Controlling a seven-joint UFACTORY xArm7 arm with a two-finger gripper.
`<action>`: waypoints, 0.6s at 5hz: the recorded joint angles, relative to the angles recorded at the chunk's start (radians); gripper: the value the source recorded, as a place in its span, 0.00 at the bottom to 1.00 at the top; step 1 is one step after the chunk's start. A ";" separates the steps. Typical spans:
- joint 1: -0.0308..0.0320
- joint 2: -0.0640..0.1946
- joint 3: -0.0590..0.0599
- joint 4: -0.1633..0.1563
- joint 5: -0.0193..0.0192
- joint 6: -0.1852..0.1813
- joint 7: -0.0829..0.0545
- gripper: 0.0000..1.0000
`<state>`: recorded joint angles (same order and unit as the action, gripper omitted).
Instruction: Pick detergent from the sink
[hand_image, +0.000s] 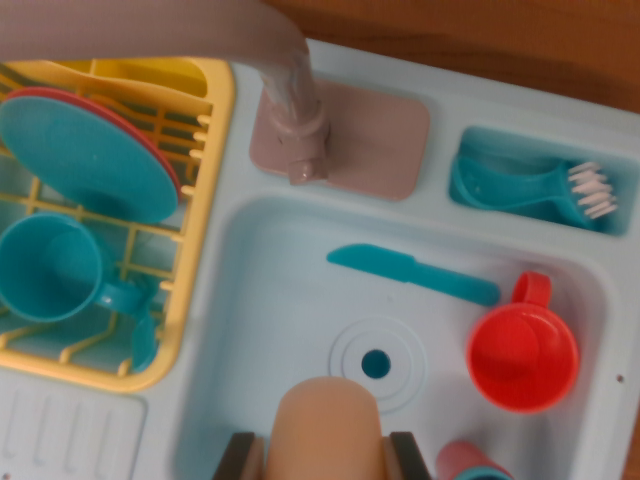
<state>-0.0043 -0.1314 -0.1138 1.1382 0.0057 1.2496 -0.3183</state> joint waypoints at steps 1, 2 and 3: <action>0.0002 -0.012 0.000 0.029 -0.0020 0.042 0.002 1.00; 0.0002 -0.012 0.000 0.029 -0.0020 0.042 0.002 1.00; 0.0004 -0.024 0.001 0.057 -0.0039 0.080 0.004 1.00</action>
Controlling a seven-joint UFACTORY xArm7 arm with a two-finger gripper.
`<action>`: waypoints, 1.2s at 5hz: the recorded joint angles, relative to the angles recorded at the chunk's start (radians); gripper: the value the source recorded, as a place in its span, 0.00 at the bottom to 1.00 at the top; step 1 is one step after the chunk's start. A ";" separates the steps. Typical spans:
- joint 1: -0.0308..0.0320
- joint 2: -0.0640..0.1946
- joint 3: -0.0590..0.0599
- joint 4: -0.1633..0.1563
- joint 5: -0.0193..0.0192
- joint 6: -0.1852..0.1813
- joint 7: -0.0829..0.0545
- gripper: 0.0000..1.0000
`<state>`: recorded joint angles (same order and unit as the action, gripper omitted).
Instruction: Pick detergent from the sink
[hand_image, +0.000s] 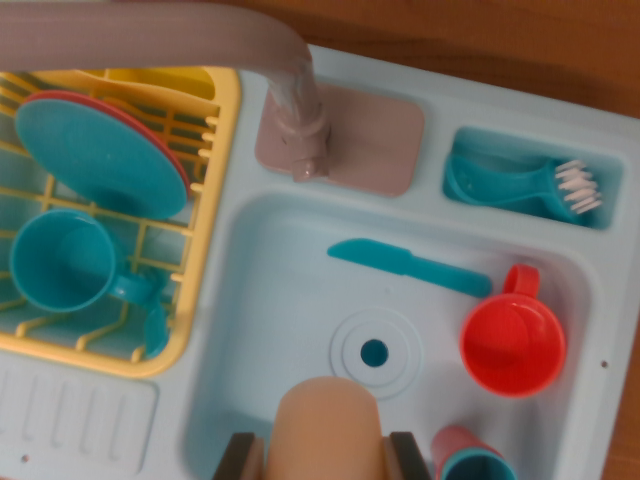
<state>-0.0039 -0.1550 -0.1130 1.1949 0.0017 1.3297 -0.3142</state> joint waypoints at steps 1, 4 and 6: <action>0.0000 0.000 0.000 0.000 0.0000 0.000 0.000 1.00; 0.0003 -0.019 0.001 0.045 -0.0031 0.064 0.003 1.00; 0.0005 -0.027 0.001 0.064 -0.0044 0.090 0.005 1.00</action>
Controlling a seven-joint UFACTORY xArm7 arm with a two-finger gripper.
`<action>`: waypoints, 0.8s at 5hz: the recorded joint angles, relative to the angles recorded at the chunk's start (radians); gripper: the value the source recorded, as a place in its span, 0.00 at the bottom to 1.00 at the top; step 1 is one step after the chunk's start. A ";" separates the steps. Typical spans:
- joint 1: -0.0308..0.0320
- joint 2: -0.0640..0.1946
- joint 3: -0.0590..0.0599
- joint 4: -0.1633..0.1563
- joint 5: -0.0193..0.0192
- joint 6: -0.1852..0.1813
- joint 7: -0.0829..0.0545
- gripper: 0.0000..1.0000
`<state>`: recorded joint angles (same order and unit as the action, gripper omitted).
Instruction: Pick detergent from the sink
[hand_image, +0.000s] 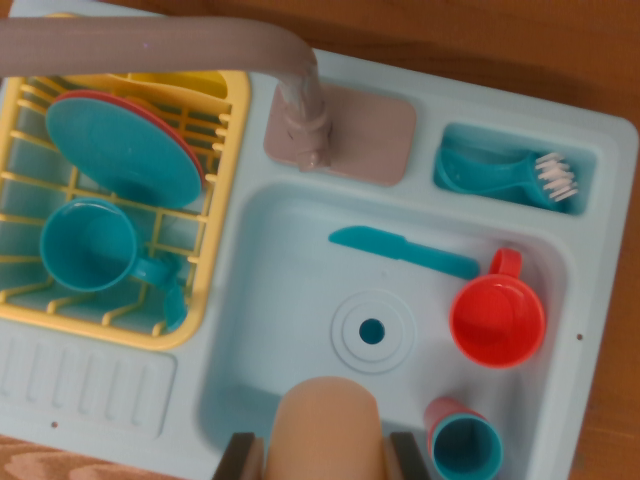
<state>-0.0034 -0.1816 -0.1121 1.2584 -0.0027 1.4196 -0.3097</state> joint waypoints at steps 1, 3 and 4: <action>0.0000 0.000 0.000 0.000 0.0000 0.000 0.000 1.00; 0.0001 -0.006 0.000 0.014 -0.0010 0.020 0.001 1.00; 0.0002 -0.010 0.000 0.023 -0.0016 0.033 0.002 1.00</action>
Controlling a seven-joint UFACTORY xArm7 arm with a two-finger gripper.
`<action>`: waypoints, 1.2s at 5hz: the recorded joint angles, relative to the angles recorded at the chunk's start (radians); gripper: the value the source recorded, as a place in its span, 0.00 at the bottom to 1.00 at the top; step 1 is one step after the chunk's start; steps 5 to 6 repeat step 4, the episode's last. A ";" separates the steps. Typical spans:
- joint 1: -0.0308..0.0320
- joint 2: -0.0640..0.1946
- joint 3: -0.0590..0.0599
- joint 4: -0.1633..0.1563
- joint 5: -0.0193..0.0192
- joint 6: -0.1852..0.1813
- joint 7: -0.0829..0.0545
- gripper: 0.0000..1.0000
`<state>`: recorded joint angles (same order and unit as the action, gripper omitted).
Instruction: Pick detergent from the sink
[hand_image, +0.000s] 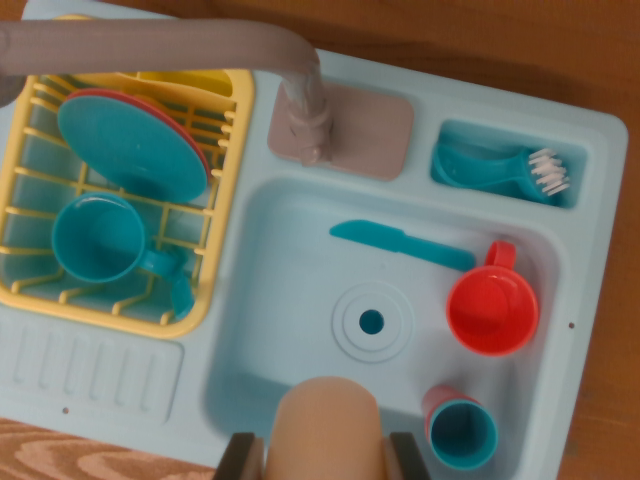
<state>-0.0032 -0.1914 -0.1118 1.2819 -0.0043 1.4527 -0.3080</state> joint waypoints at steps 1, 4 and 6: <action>0.0000 0.000 0.000 0.000 0.0000 0.000 0.000 1.00; 0.0000 -0.002 0.000 0.006 -0.0004 0.008 0.000 1.00; 0.0000 -0.002 0.000 0.006 -0.0004 0.008 0.000 1.00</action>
